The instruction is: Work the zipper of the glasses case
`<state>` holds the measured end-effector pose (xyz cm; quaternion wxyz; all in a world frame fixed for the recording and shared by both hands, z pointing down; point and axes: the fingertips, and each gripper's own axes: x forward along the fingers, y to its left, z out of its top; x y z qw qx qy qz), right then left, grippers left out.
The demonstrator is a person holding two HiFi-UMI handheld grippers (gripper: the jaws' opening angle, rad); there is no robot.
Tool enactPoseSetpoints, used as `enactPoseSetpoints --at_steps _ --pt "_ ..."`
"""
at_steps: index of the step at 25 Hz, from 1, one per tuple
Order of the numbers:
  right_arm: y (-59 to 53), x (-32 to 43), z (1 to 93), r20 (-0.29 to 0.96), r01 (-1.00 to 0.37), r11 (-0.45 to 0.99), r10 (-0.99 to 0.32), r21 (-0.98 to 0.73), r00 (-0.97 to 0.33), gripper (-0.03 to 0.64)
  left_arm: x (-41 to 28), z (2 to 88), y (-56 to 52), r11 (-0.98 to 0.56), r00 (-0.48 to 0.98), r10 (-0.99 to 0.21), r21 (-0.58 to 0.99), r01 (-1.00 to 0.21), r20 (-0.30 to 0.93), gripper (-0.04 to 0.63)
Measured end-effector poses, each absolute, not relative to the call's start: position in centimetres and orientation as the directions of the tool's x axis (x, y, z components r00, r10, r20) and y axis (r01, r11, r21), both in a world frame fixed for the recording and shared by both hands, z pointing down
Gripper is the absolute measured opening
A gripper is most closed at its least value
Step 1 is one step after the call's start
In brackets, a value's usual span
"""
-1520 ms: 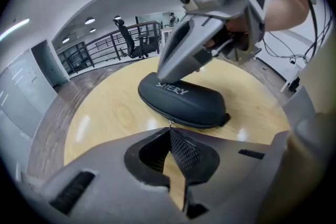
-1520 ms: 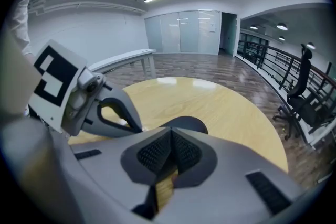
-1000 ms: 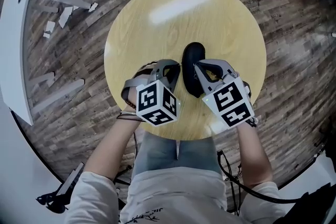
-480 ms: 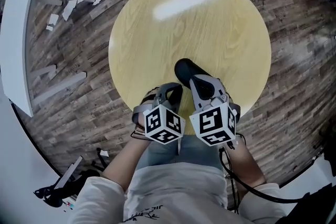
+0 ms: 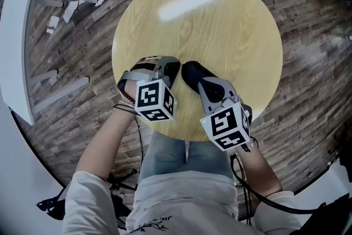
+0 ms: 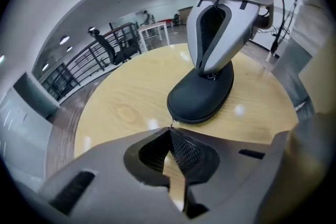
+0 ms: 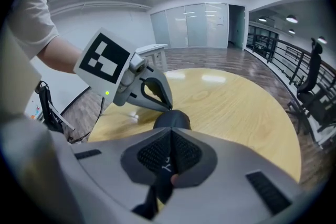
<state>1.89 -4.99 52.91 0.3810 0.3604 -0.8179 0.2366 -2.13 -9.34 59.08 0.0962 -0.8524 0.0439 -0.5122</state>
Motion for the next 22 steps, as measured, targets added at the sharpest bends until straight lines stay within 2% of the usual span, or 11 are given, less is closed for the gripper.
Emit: enactPoseSetpoints --at_steps 5,9,11,14,19,20,22 --pt "-4.9 1.8 53.0 0.791 -0.761 0.633 -0.389 -0.141 -0.471 0.002 -0.2 58.6 -10.3 -0.918 0.48 -0.103 -0.269 0.292 0.871 0.002" --pt "-5.0 1.8 53.0 0.788 -0.76 0.633 -0.39 -0.147 -0.477 0.002 1.4 58.6 -11.0 -0.765 0.432 -0.073 -0.328 0.554 0.899 0.002" --pt "-4.9 1.8 53.0 0.787 -0.761 0.632 -0.391 -0.148 -0.477 0.002 2.1 58.6 -10.9 -0.693 0.412 -0.056 -0.332 0.64 0.91 0.003" --pt "-4.9 1.9 53.1 0.786 -0.761 0.63 -0.388 -0.155 -0.482 0.002 2.6 58.5 -10.7 -0.64 0.401 -0.047 -0.336 0.691 0.915 0.002" --pt "-4.9 1.8 53.1 0.781 -0.761 0.624 -0.38 -0.18 -0.496 0.002 1.9 58.6 -10.7 -0.635 0.388 -0.054 -0.332 0.698 0.92 0.014" --pt "-4.9 1.8 53.1 0.781 -0.76 0.624 -0.379 -0.181 -0.497 0.002 1.3 58.8 -10.8 -0.647 0.369 -0.053 -0.314 0.695 0.928 0.126" --pt "-4.9 2.0 53.2 0.782 -0.76 0.625 -0.379 -0.178 -0.495 0.002 0.1 58.9 -11.6 -0.692 0.354 -0.049 -0.288 0.662 0.934 0.178"
